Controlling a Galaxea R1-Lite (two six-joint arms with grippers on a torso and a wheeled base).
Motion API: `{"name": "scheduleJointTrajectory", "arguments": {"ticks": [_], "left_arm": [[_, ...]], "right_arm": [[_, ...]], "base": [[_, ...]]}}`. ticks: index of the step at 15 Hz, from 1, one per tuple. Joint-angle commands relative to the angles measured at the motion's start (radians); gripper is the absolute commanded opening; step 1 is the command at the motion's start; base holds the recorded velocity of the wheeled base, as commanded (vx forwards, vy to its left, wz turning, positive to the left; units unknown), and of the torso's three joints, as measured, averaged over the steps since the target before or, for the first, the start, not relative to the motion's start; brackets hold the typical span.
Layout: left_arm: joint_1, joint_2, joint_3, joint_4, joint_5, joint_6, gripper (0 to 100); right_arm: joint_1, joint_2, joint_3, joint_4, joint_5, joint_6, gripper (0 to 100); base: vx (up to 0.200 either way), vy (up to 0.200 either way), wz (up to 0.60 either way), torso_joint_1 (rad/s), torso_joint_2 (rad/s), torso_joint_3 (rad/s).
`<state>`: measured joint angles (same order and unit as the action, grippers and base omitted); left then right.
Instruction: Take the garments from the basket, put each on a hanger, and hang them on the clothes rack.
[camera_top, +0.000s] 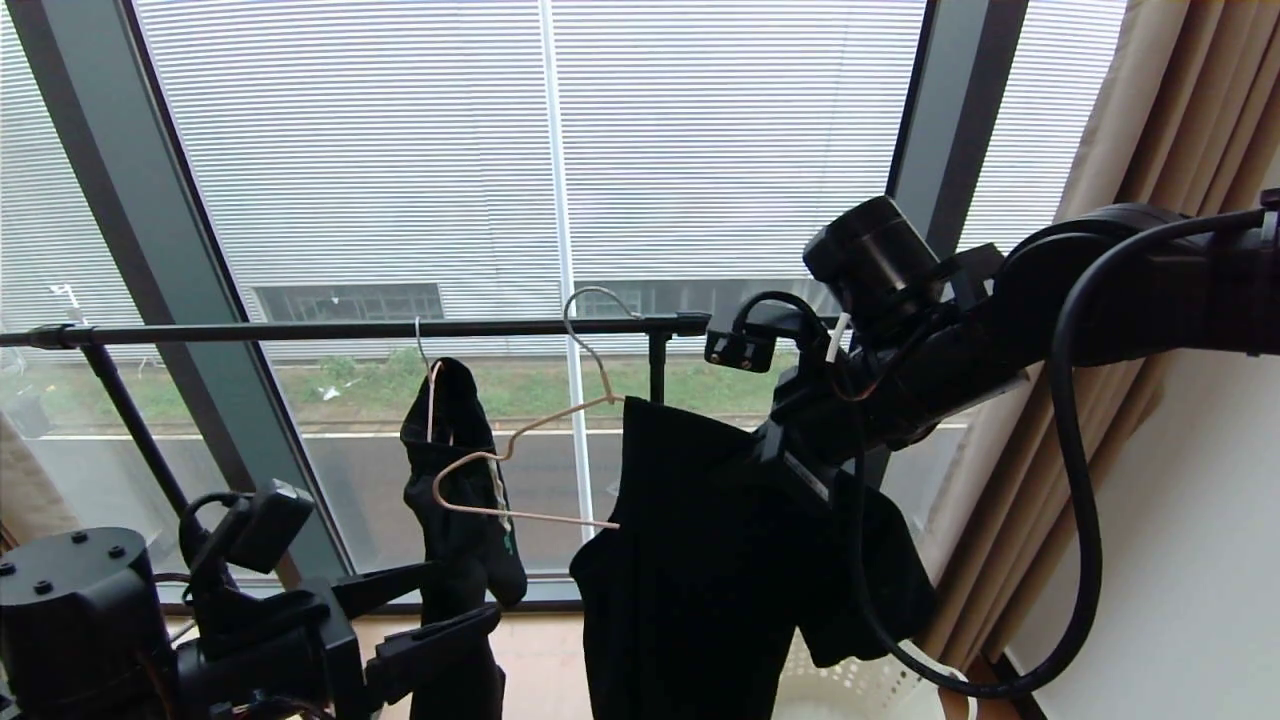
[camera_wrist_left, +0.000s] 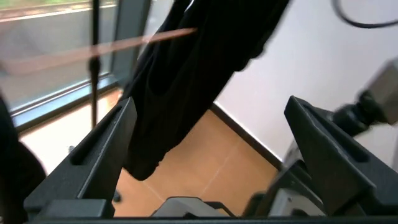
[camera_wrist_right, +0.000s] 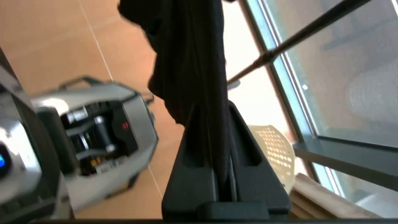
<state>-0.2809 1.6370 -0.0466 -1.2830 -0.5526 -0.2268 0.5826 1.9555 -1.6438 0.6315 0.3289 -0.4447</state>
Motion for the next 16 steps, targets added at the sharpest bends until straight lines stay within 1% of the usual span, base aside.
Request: {"name": "scheduleJointTrajectory", "arguments": {"ticks": [1, 2, 7, 9, 11, 13, 16], "left_arm": [[-0.084, 0.076, -0.018, -0.001, 0.089, 0.001, 100], [-0.11, 0.106, -0.027, -0.002, 0.135, 0.001, 100], [-0.115, 0.145, -0.042, -0.002, 0.151, -0.002, 100], [-0.143, 0.164, -0.061, -0.002, 0.23, -0.008, 100], [-0.185, 0.172, -0.07, -0.002, 0.301, -0.011, 100], [-0.213, 0.181, -0.072, -0.002, 0.332, -0.011, 100], [-0.218, 0.184, -0.073, -0.026, 0.355, -0.011, 100]], "right_arm": [[0.011, -0.015, 0.009, 0.001, 0.001, 0.0, 0], [0.033, -0.033, 0.022, 0.002, 0.001, 0.003, 0], [0.054, -0.073, 0.081, -0.001, 0.001, 0.009, 0], [0.069, -0.092, 0.088, 0.001, -0.001, 0.058, 0], [0.085, -0.104, 0.098, 0.001, -0.001, 0.077, 0], [0.094, -0.109, 0.101, 0.001, -0.001, 0.08, 0], [0.125, -0.112, 0.098, -0.001, -0.002, 0.116, 0]], "base": [[0.0, 0.0, 0.0, 0.0, 0.0, 0.0], [0.0, 0.0, 0.0, 0.0, 0.0, 0.0], [0.0, 0.0, 0.0, 0.0, 0.0, 0.0], [0.0, 0.0, 0.0, 0.0, 0.0, 0.0], [0.0, 0.0, 0.0, 0.0, 0.0, 0.0], [0.0, 0.0, 0.0, 0.0, 0.0, 0.0], [0.0, 0.0, 0.0, 0.0, 0.0, 0.0]]}}
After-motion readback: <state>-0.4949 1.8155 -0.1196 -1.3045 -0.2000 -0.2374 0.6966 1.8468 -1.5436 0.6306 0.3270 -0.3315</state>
